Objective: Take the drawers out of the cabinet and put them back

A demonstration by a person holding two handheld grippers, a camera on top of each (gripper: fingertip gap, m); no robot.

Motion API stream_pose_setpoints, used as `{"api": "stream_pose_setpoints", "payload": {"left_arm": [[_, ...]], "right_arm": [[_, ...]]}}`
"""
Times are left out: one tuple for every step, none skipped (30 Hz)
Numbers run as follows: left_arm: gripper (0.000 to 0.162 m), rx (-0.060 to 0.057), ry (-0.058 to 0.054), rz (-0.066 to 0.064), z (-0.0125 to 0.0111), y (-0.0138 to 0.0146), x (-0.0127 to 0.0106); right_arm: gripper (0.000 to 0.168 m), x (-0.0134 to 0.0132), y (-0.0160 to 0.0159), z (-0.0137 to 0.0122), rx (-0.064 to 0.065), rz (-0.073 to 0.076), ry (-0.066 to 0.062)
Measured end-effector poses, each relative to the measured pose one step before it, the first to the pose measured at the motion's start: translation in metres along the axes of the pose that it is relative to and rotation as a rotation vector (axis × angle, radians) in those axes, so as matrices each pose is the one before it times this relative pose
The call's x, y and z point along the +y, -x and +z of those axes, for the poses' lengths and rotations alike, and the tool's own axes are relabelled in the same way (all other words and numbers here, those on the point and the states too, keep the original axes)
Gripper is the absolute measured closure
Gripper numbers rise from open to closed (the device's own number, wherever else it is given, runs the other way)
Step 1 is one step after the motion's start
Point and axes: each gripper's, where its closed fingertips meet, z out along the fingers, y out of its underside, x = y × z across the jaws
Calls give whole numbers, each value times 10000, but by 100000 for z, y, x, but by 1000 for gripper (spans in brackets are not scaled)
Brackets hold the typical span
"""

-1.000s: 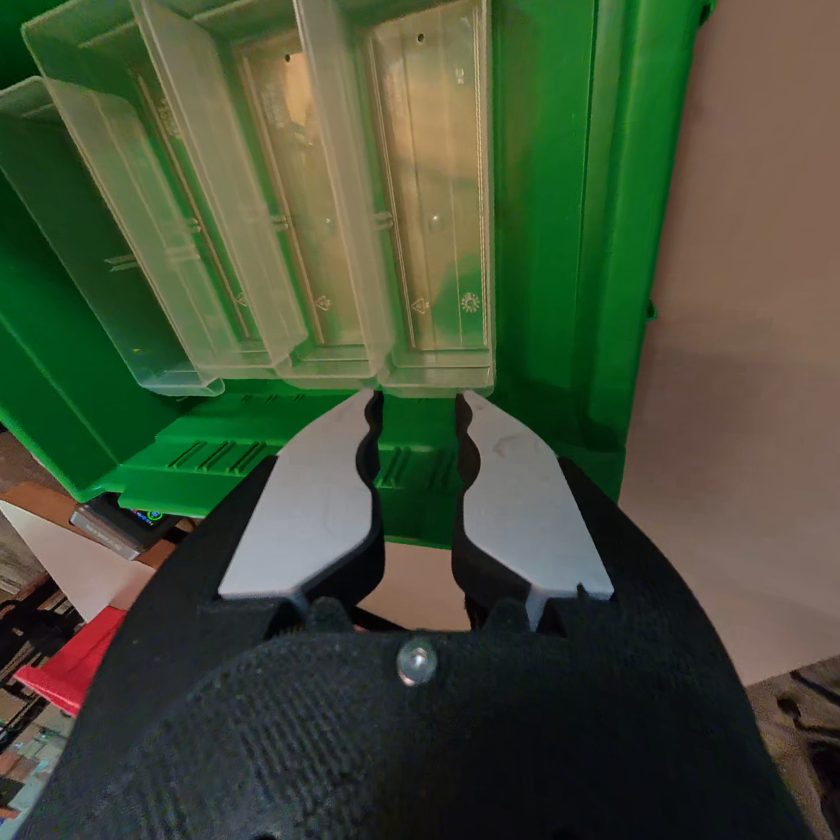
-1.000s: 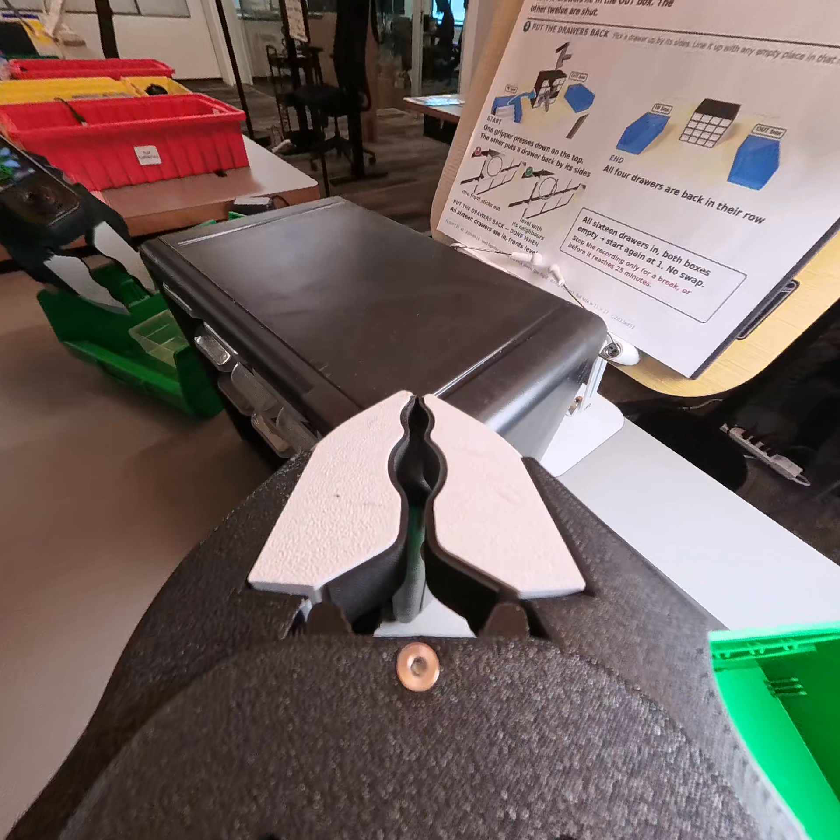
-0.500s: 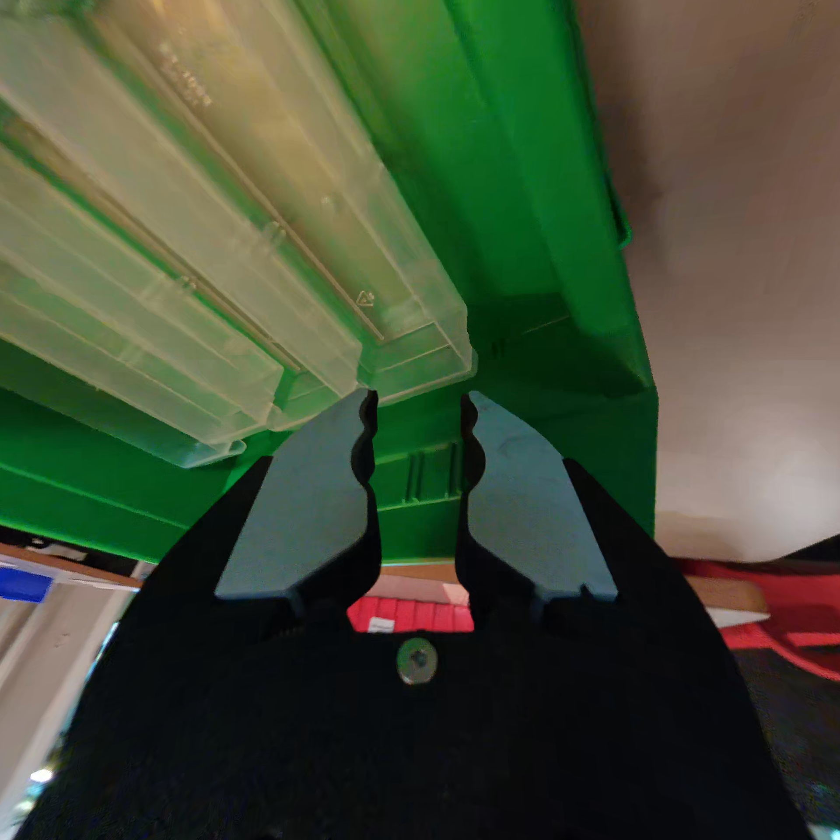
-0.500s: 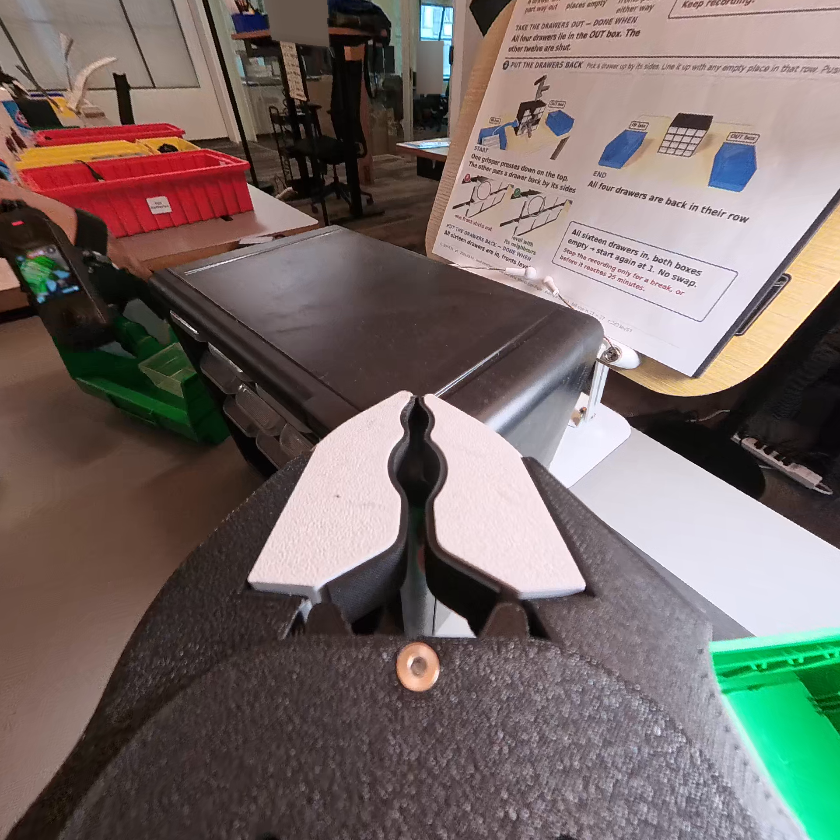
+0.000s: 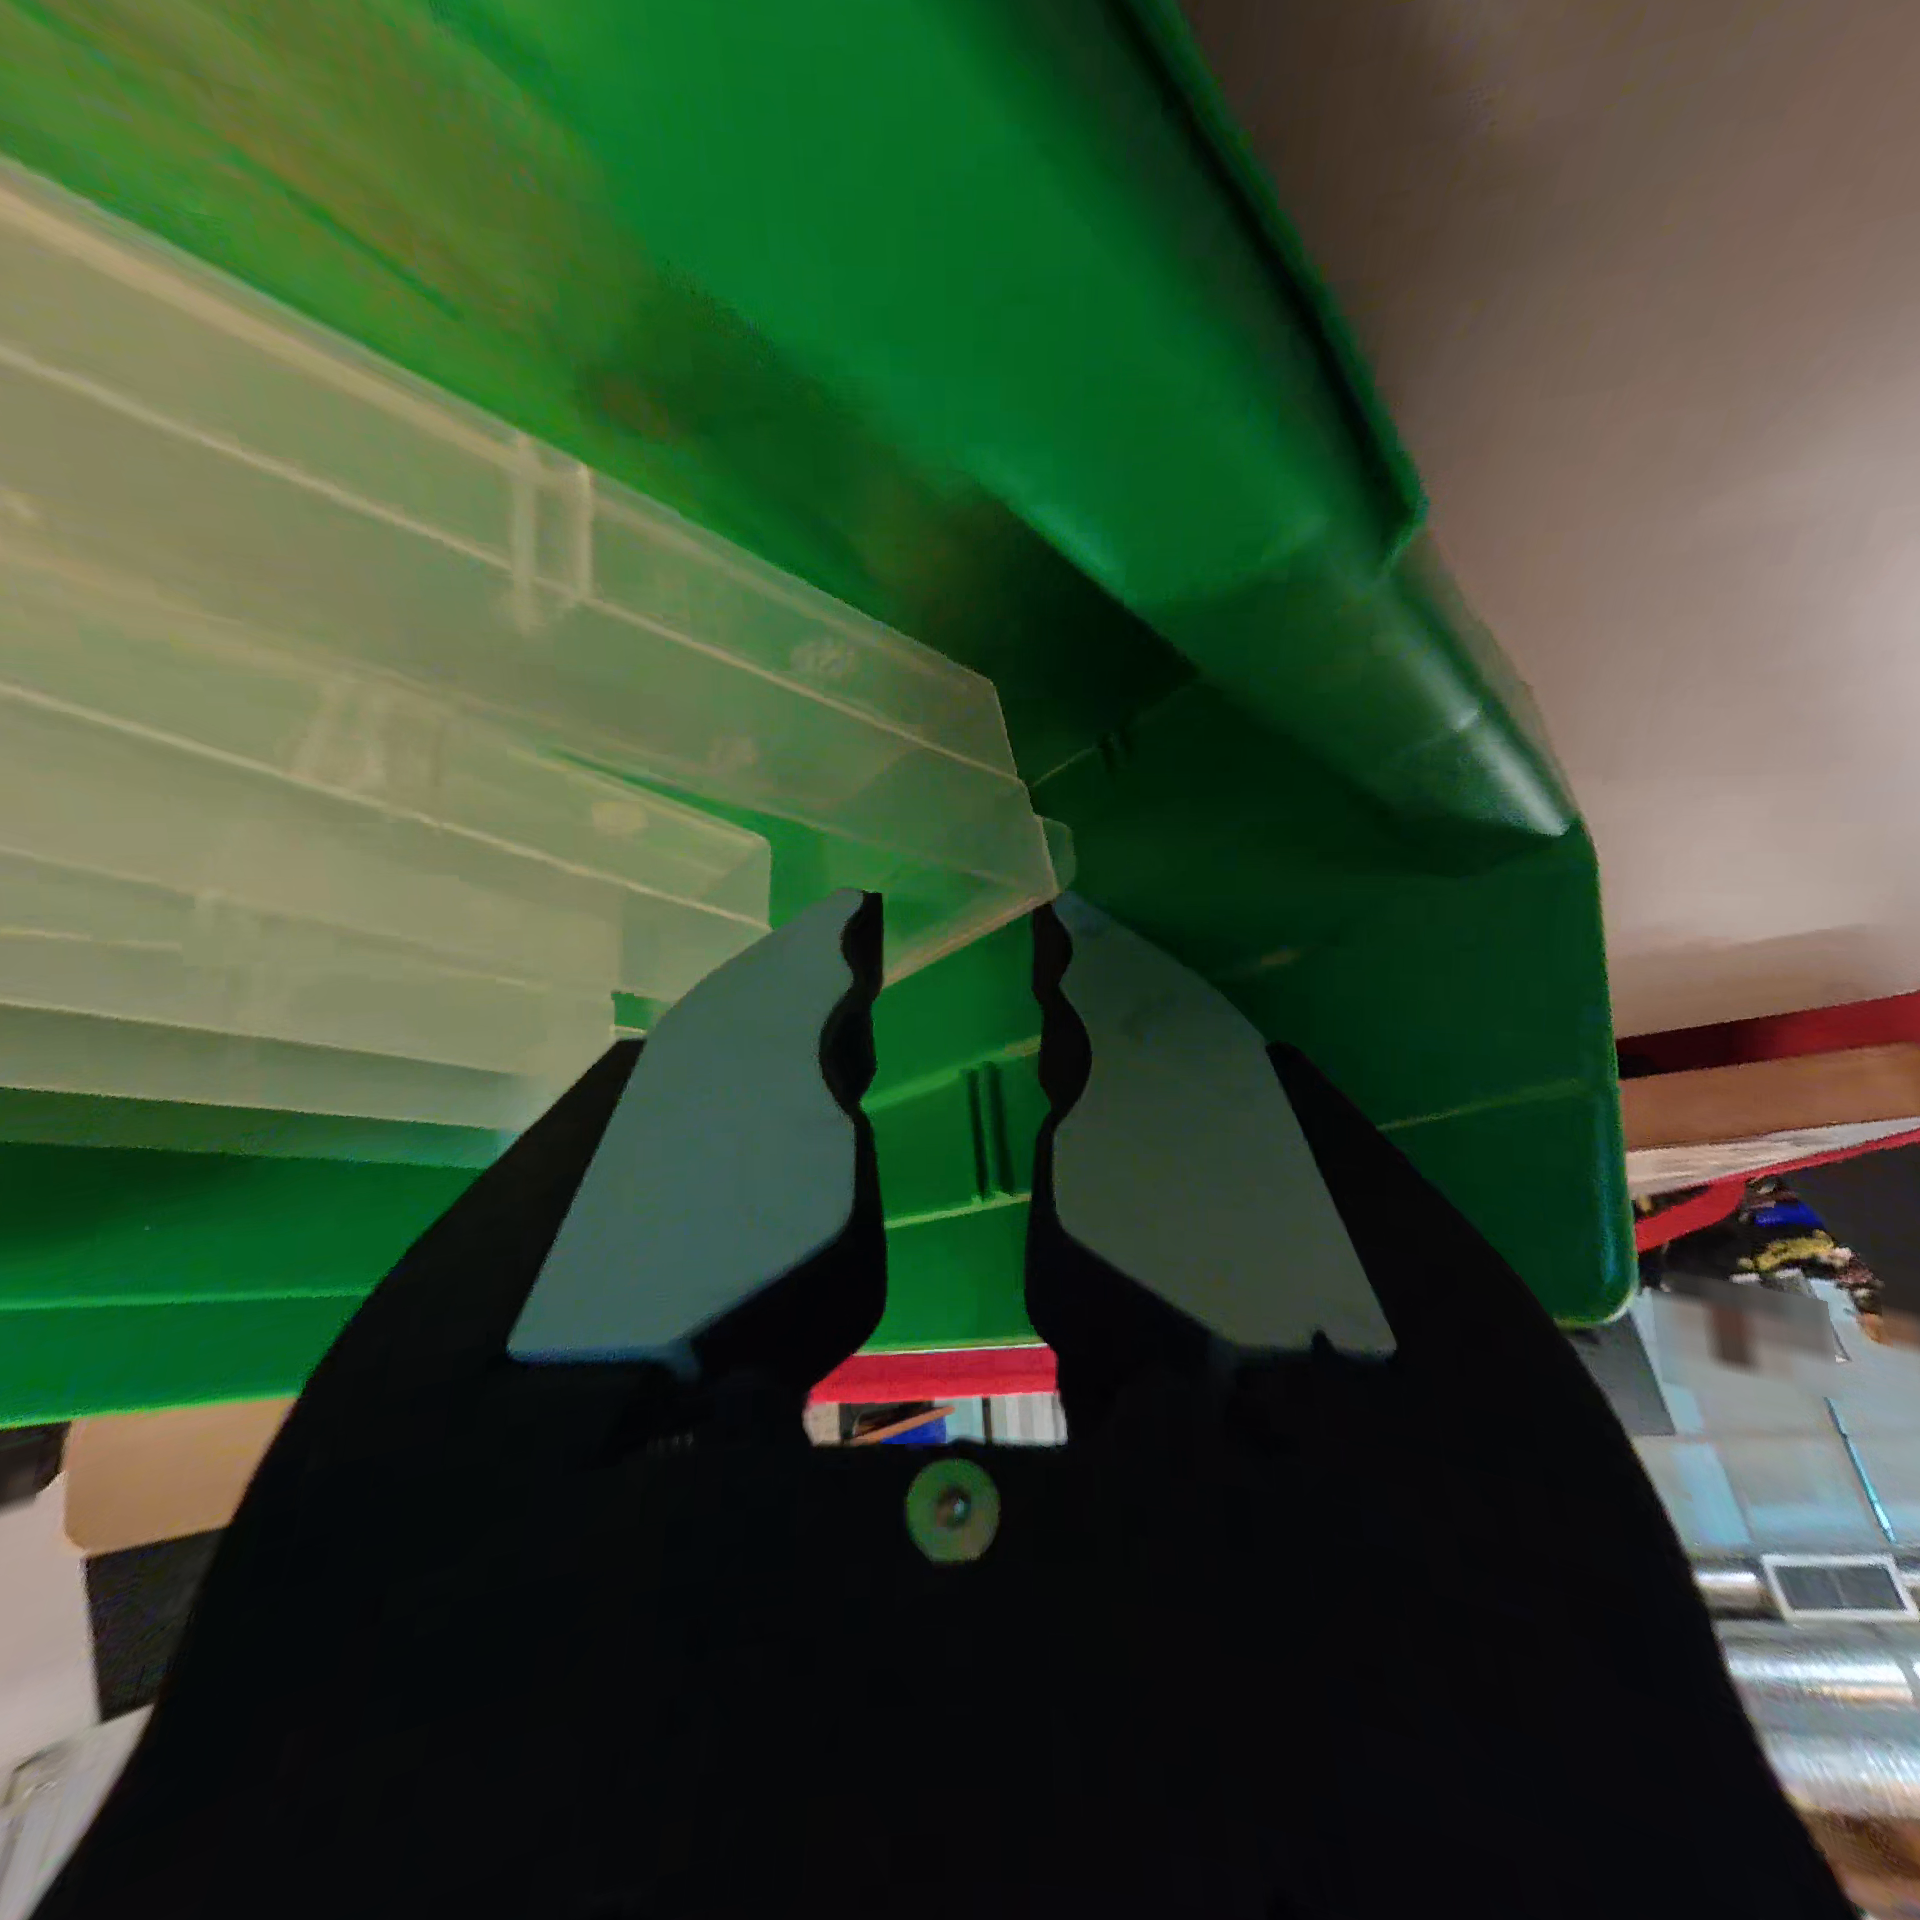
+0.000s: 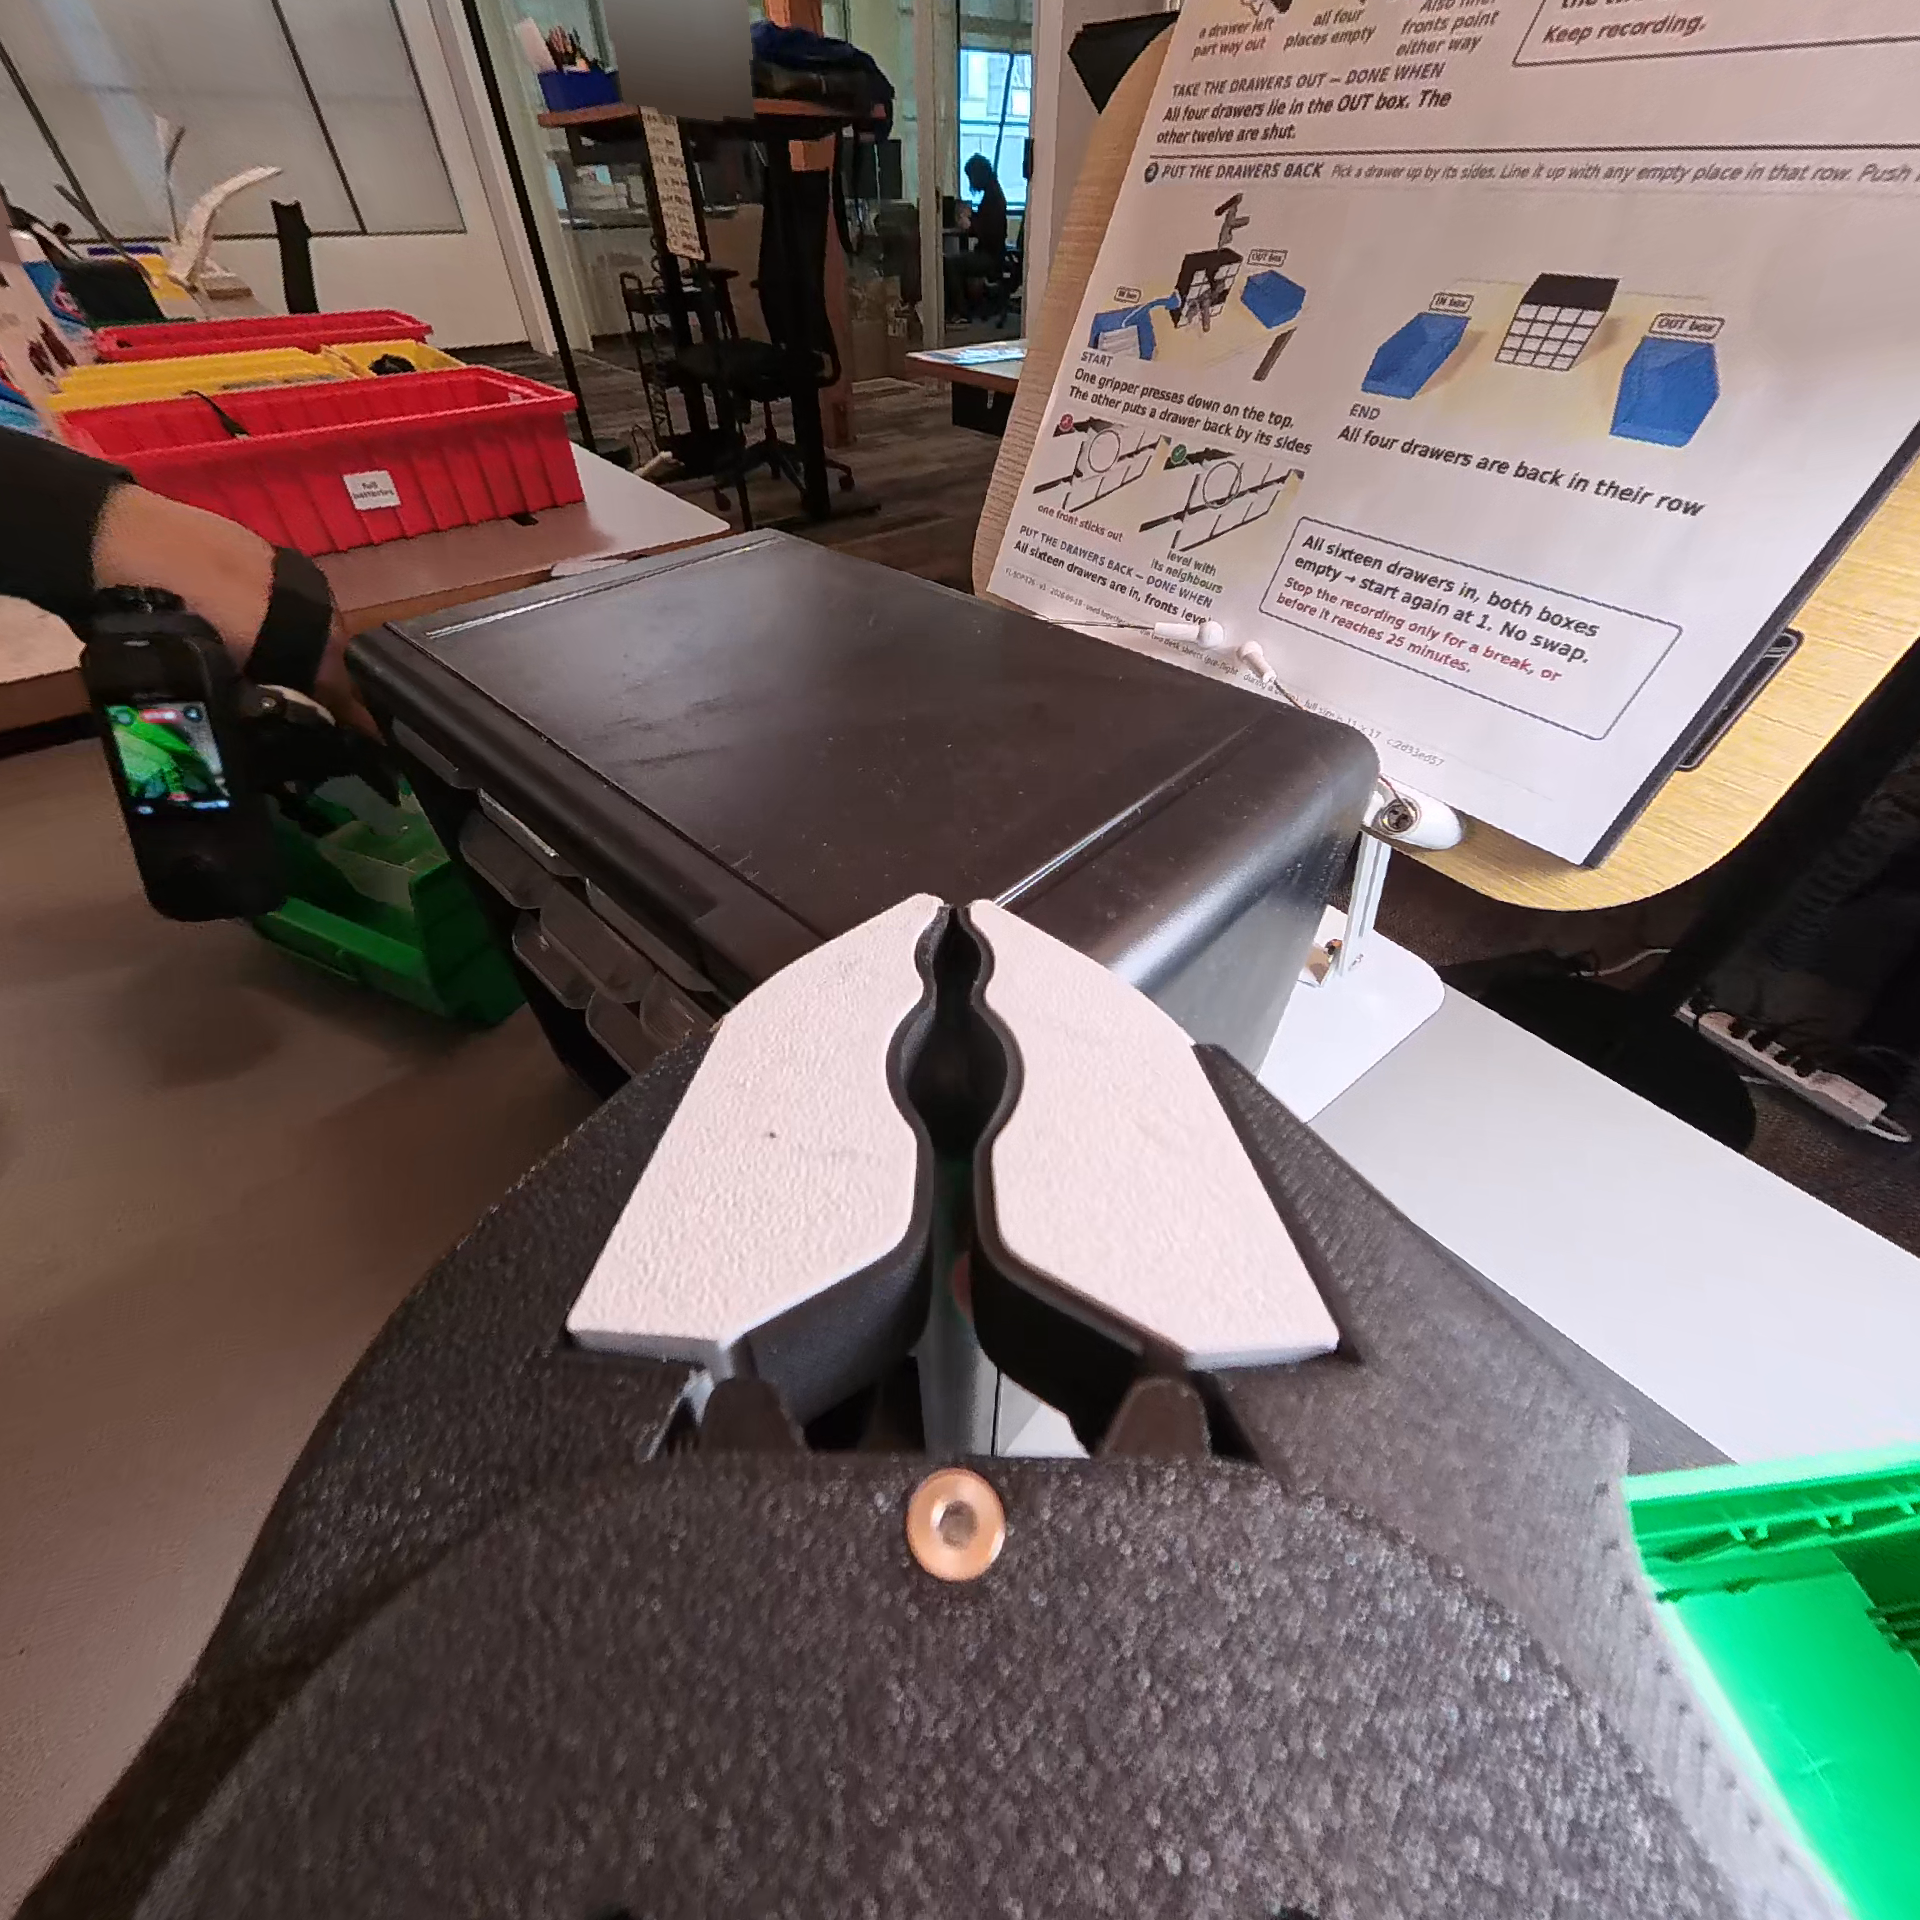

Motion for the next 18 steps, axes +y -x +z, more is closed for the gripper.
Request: {"api": "stream_pose_setpoints", "payload": {"left_arm": [[135, 70, -183, -119, -57, -14, -96], [136, 19, -240, -168, -144, 53, -141], [137, 39, -395, -224, -270, 17, -359], [138, 75, -596, -293, -371, -43, -724], [140, 43, -628, -294, -388, -35, -870], [141, 44, -490, -185, -300, -102, -757], [141, -45, -323, -99, -146, -50, -515], [141, -158, -243, -31, -40, 76, -290], [141, -133, -207, -27, -17, 54, -116], [140, -89, -147, -113, 19, 20, -3], [138, -91, -83, -105, 69, 21, 56], [135, -101, 20, 41, 119, -13, 167], [132, -123, 153, 179, 211, -41, 284], [132, -163, 222, 202, 264, 17, 301], [131, -85, 179, 185, 208, -20, 141], [129, -41, 105, 160, 87, 1, 7], [127, -59, 81, 76, 14, 91, -25], [130, 1, 21, 0, -15, -9, -37]], "right_arm": [[168, 1, 2, -2, -5, -2, -8], [168, 0, -4, -6, -8, 3, -9], [168, -3, 6, -4, -12, 10, -12], [168, 4, -3, -5, -13, 14, -15], [168, -7, 1, -7, -15, 17, -15], [168, 2, -4, -1, -18, 17, -16], [168, -10, 0, -2, -19, 21, -17], [168, -3, 5, 1, -20, 26, -19], [168, -1, -1, -8, -17, 29, -19], [168, 1, -1, -5, -9, 25, -17], [168, -4, 6, -7, -2, 16, -13], [168, -3, 0, -2, 7, -1, -3], [168, 6, -6, -2, 14, -15, 4], [168, 2, 1, 2, 11, -15, 10], [168, 9, -4, 1, 10, -11, 16], [168, 9, 1, -1, 17, -10, 25], [168, 2, -2, -12, 30, -17, 26], [168, 6, -9, -3, 38, -24, 12]]}}
